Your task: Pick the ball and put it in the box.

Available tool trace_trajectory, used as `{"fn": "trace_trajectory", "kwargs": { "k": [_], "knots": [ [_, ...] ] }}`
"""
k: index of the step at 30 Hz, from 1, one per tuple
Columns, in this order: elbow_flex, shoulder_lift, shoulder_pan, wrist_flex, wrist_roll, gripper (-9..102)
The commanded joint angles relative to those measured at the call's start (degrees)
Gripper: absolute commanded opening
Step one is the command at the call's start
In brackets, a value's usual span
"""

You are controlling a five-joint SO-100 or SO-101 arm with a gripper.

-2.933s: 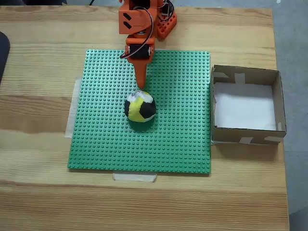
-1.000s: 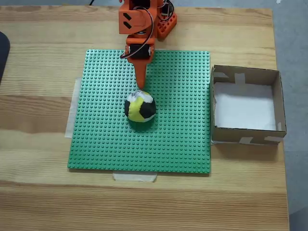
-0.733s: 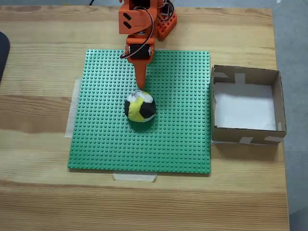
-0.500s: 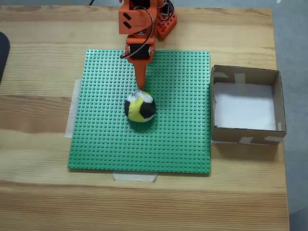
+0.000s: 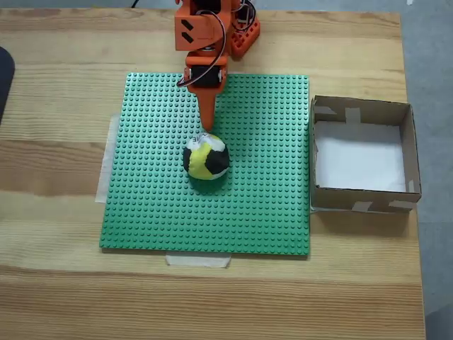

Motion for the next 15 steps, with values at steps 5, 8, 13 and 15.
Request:
{"fn": "trace_trajectory", "kwargs": {
  "k": [5, 8, 13, 15],
  "knots": [
    [-9.67, -7.65, 0.35, 1.76, 0.53, -1],
    [-14.68, -11.87, 0.35, 2.9, 0.79, -1],
    [-24.87, -22.06, 0.35, 5.89, 1.76, -1],
    [-29.27, -26.46, 0.35, 7.21, 2.46, -1]
  ]
}}
